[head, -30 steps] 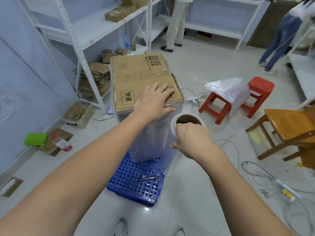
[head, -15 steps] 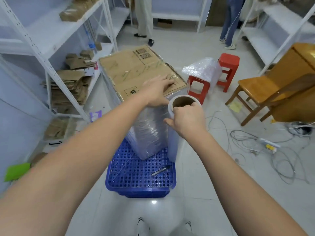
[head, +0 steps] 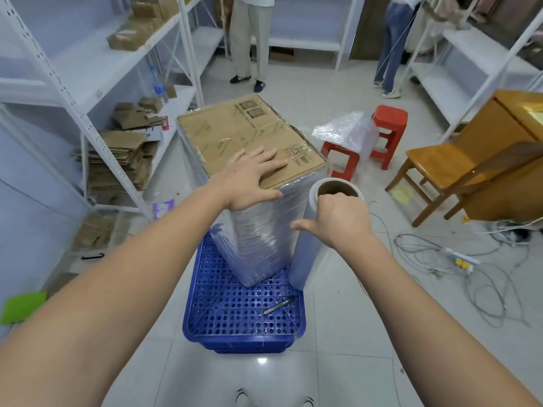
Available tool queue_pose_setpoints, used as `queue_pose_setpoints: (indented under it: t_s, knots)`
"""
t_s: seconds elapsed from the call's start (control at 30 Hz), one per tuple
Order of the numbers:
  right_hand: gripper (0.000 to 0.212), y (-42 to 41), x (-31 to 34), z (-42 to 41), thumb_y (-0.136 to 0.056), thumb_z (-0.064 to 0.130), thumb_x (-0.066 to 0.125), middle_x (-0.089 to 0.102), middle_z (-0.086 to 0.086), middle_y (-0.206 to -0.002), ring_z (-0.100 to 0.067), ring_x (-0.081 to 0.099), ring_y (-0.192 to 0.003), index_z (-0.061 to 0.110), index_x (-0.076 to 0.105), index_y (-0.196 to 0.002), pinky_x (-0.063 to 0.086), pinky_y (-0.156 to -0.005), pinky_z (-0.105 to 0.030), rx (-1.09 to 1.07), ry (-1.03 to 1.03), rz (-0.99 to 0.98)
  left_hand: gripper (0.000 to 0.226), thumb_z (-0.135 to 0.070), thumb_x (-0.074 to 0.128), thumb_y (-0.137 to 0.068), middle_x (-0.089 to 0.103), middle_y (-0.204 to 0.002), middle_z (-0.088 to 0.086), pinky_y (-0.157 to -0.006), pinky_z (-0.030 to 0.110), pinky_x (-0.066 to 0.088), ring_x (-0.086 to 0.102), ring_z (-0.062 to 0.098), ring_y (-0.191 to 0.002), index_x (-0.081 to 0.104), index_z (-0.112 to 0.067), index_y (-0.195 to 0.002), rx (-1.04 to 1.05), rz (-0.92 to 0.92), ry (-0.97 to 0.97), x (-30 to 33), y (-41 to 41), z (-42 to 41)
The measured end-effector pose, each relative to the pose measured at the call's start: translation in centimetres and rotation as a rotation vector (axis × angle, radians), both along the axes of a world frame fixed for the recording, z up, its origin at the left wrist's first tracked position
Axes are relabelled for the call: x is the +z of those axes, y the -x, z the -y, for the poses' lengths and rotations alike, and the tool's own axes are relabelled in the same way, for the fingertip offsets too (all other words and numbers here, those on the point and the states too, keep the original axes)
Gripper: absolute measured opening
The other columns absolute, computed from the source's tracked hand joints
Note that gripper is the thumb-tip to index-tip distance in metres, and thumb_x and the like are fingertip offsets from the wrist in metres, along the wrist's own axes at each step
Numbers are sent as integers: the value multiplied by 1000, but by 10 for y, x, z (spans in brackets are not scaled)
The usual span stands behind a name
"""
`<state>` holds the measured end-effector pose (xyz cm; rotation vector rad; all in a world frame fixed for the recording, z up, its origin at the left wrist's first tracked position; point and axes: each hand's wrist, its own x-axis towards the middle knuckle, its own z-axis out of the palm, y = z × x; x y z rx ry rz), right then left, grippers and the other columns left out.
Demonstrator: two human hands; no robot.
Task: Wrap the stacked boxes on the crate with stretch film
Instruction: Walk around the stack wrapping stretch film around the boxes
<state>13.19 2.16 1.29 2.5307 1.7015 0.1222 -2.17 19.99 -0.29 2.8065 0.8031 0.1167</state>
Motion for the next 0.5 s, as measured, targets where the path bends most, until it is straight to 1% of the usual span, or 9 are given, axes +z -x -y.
queue_pose_setpoints:
  t_s: [0.03, 0.07, 0.13, 0.2, 0.37, 0.43, 0.5]
  knots:
    - [71, -2, -1, -2, -74, 86, 47, 55, 2, -60, -16, 54, -55, 16, 54, -70, 45, -51, -28, -14, -22, 15, 79, -73, 52, -92, 11, -173, -9, -128, 48, 0, 6, 17, -159, 23, -49, -160, 2, 1, 5, -1, 0, -1]
    - [71, -4, -3, -3, -76, 86, 43, 53, 2, -59, -15, 53, -54, 16, 53, -67, 44, -50, -28, -13, -38, 26, 78, -74, 52, -91, 11, -173, -9, -129, 48, -1, 6, 17, -159, 24, -49, -160, 6, 4, 13, -1, -1, -1]
    - [65, -12, -4, -2, -84, 80, 41, 53, 3, -62, -17, 54, -58, 18, 55, -70, 40, -50, -29, 13, -54, 21, 78, -74, 53, -92, 12, -172, -9, -129, 49, -1, 6, 18, -160, 25, -49, -160, 17, 10, 37, -1, -3, -2]
    - [58, -22, -4, 3, -87, 74, 43, 52, 3, -64, -18, 54, -62, 19, 54, -71, 38, -53, -30, 49, -61, 4, 77, -73, 53, -92, 11, -172, -10, -129, 49, -1, 5, 19, -160, 26, -48, -160, 28, 8, 54, 1, -6, -4]
    - [57, -40, -8, 23, -86, 72, 48, 48, 5, -58, -17, 52, -60, 23, 40, -58, 43, -56, -33, 114, -72, -40, 76, -72, 53, -93, 12, -172, -10, -128, 51, -1, 6, 20, -160, 27, -47, -160, 43, -7, 81, 5, -19, -10]
    - [57, -44, -6, 31, -84, 70, 51, 45, 5, -55, -17, 49, -58, 22, 39, -56, 43, -54, -33, 135, -94, -43, 76, -72, 52, -93, 12, -172, -9, -128, 52, -1, 6, 21, -160, 25, -47, -160, 59, -11, 76, 6, -25, -11]
    - [58, -49, -3, 37, -82, 69, 54, 46, 4, -53, -16, 47, -55, 20, 43, -54, 44, -53, -34, 184, -101, -52, 77, -73, 50, -93, 11, -173, -9, -128, 52, -1, 5, 23, -160, 23, -47, -161, 81, -6, 74, 4, -34, -11]
